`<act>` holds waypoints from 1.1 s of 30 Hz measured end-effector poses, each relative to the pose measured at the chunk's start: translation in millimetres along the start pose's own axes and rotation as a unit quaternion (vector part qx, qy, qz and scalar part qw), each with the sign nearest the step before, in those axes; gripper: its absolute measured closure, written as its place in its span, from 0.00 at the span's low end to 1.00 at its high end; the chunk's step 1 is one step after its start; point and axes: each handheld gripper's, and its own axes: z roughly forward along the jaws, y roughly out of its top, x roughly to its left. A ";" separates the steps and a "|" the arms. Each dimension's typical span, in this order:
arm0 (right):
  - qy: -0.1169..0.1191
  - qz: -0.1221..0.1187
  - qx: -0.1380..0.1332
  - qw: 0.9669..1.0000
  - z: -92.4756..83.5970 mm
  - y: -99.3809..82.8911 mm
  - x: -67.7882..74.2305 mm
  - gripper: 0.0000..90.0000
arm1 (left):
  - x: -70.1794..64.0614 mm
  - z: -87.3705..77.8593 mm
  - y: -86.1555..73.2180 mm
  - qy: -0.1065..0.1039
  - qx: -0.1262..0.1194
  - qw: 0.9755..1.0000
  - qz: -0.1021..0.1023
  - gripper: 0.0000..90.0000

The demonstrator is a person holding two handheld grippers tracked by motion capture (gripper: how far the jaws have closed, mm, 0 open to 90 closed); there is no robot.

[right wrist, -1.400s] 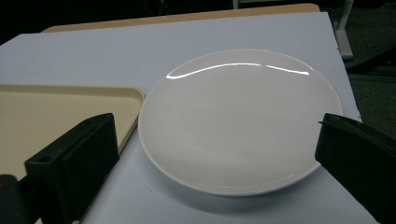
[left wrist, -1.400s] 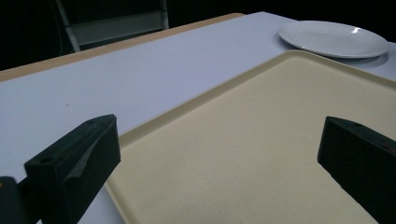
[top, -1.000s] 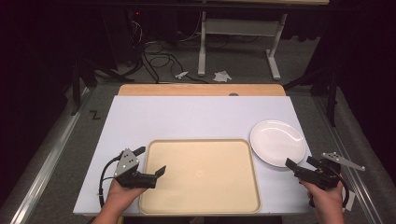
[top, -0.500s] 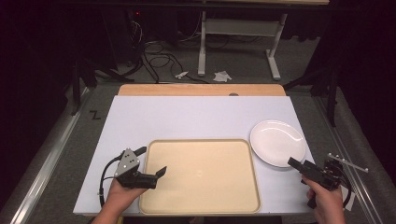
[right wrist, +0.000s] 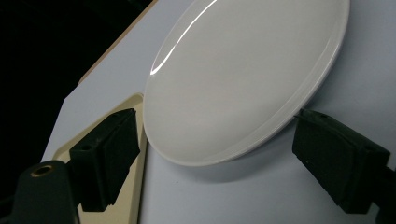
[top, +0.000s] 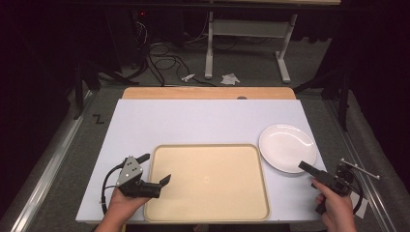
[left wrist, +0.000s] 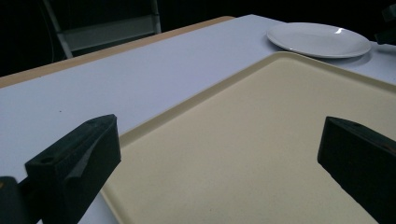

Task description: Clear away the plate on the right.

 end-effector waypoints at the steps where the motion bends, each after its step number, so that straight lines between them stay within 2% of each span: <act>1: -0.002 0.005 0.002 1.000 1.4 0.3 -0.4 0.18 | 0.2 -0.4 -0.6 0.001 0.002 1.000 -0.001 0.00; 9: -0.021 0.041 0.018 0.999 12.4 4.5 -2.9 0.18 | 2.2 -7.9 -4.4 0.007 0.004 1.000 -0.002 0.00; 10: -0.019 0.039 0.015 0.999 13.7 5.1 -4.1 0.18 | 2.4 -8.7 -4.9 0.008 0.005 1.000 -0.002 0.00; 16: -0.011 0.067 0.011 0.998 17.8 9.4 -8.3 0.18 | 2.6 -12.4 -7.2 0.011 0.008 1.000 -0.003 0.00; 23: 0.000 0.088 0.002 0.996 20.5 13.8 -13.9 0.20 | 2.2 -17.6 -9.2 0.014 0.008 1.000 -0.003 0.00; 29: 0.010 0.105 -0.003 0.994 23.0 18.2 -20.1 0.26 | 2.0 -19.2 -10.5 0.014 0.008 1.000 -0.003 0.00; 33: 0.010 0.104 -0.004 0.994 22.7 18.5 -22.8 0.31 | 1.8 -18.6 -10.6 0.012 0.010 1.000 -0.002 0.00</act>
